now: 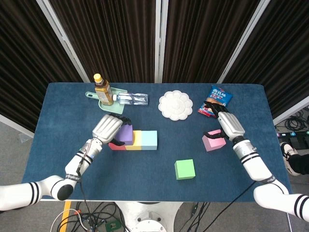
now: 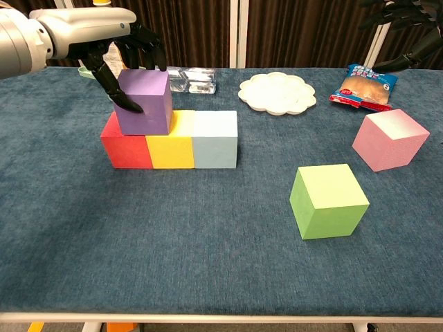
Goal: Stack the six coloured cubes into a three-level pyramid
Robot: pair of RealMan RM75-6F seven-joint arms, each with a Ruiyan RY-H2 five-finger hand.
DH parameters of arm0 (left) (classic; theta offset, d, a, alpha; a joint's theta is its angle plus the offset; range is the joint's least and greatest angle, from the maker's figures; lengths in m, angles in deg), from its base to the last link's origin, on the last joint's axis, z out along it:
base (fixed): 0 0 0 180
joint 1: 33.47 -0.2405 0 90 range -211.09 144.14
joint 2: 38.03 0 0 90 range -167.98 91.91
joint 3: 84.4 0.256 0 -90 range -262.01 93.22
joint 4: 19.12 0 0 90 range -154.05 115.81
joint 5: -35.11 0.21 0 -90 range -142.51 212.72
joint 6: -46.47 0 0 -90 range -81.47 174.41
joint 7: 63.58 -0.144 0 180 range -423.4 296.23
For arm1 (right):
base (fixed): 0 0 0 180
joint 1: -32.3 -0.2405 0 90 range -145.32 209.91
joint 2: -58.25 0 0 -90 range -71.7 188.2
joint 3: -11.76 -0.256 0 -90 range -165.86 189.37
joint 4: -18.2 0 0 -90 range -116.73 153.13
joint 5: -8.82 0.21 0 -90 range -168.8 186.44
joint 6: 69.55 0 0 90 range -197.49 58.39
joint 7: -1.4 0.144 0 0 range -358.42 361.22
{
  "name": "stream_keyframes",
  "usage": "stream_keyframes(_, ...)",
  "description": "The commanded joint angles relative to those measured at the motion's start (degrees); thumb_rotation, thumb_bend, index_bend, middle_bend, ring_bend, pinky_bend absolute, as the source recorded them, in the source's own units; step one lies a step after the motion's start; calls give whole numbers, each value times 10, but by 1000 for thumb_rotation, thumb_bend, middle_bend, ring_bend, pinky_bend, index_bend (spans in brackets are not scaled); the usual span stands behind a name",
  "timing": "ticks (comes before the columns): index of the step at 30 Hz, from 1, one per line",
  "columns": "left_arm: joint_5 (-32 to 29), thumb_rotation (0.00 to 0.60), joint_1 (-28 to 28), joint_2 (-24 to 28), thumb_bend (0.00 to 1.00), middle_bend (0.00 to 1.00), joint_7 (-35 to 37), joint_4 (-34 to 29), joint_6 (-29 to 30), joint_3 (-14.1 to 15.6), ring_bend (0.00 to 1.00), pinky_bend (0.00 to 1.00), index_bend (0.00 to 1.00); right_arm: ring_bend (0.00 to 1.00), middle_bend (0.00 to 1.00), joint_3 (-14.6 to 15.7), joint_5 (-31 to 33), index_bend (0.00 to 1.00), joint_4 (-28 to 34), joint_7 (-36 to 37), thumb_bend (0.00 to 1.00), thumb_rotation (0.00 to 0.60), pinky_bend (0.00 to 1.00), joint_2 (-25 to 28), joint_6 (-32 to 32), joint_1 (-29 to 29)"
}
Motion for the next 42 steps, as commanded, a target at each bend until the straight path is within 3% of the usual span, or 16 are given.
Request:
stream_keyframes(1,0,600,0,-1,86,469,2,2,0,1,426,324,364,0,139,0,1,0,0,-2,165,600,0,0,0,0)
stream_keyframes(15,-2,600,1,-4,84,456,-2,4,5,7,426,324,350,0,139,-1,3,0,-3,-2,165,600,0,-3,-3,-2)
stream_keyframes(38,1,600,2,-3,84,320,-13,0,6,19,365,289,178,0,139,-4,4,0,-11,6,167,600,0,-6,-4,-1)
stream_keyframes(42,3,600,0,0,83,248,-13,-5,7,21,317,280,101,0,139,-3,2,0,-9,7,167,600,0,-5,-2,2)
